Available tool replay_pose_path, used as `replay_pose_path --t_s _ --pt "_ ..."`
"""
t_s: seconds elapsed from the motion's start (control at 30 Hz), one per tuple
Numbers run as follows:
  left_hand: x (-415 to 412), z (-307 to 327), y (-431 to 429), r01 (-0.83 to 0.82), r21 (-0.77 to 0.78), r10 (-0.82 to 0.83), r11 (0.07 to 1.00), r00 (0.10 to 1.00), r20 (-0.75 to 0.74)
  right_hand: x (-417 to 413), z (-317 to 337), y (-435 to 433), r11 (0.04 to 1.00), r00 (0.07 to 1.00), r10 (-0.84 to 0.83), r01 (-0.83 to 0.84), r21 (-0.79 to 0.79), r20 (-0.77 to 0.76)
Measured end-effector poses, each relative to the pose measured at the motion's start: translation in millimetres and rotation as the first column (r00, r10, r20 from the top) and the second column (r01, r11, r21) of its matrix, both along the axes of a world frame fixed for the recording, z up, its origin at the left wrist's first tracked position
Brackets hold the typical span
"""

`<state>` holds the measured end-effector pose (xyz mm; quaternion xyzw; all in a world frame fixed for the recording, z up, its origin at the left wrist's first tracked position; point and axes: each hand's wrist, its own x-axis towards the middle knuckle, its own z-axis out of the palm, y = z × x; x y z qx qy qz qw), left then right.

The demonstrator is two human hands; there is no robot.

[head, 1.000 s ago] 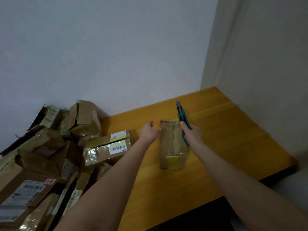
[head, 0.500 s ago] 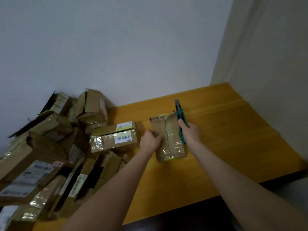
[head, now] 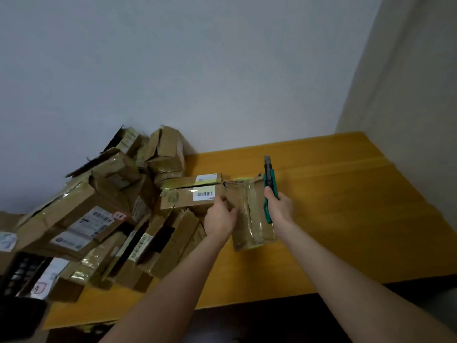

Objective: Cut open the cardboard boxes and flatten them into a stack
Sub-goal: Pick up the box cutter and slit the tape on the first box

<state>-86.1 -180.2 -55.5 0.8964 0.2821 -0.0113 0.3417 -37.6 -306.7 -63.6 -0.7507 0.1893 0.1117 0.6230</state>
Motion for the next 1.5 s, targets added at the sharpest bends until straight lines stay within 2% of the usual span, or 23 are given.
replay_pose_path --t_s 0.13,0.27,0.37,0.47,0.57,0.77,0.83,1.0,1.1,1.2,1.27,1.5 --pt "-5 -11 1 0.079 -0.021 -0.080 0.997 0.997 -0.010 -7 -12 3 1.000 1.000 -0.010 0.010 -0.021 0.029" --pt "4 -14 1 0.035 -0.018 -0.035 0.999 0.999 0.004 -5 -15 6 0.997 0.998 0.027 -0.023 -0.071 0.060" --pt "16 -7 0 -0.009 0.028 0.007 1.000 0.997 0.083 -4 -18 10 0.991 0.994 0.095 -0.089 -0.102 0.056" --pt "34 2 7 0.134 0.201 -0.154 0.970 0.984 0.087 -3 -19 10 0.988 0.993 0.103 -0.096 -0.117 0.051" --pt "51 3 9 0.324 0.202 -0.324 0.924 0.946 -0.034 -4 -19 7 0.987 0.993 0.111 -0.105 -0.120 0.046" --pt "54 -3 12 0.285 0.216 -0.295 0.934 0.955 0.014 -5 -17 5 0.987 0.991 0.119 -0.112 -0.119 0.057" --pt "53 -2 14 0.300 0.208 -0.309 0.931 0.951 0.010 -9 -15 5 0.974 0.992 0.088 -0.067 -0.216 0.093" --pt "52 1 20 0.286 0.165 -0.289 0.944 0.957 -0.003 -32 -3 -12 0.864 0.952 0.251 -0.139 -0.485 0.175" --pt "48 -1 18 0.297 0.150 -0.296 0.943 0.955 -0.030 -55 5 -21 0.738 0.915 0.366 -0.175 -0.651 0.168" --pt "43 -4 16 0.295 0.169 -0.297 0.940 0.955 -0.016 -75 9 -23 0.560 0.859 0.504 -0.252 -0.789 0.084" --pt "41 -4 16 0.293 0.189 -0.297 0.937 0.955 -0.007 -81 14 -21 0.454 0.830 0.557 -0.276 -0.847 0.028" --pt "36 -2 12 0.288 0.210 -0.292 0.934 0.956 -0.010 -82 30 -12 0.267 0.797 0.595 -0.316 -0.911 -0.102"
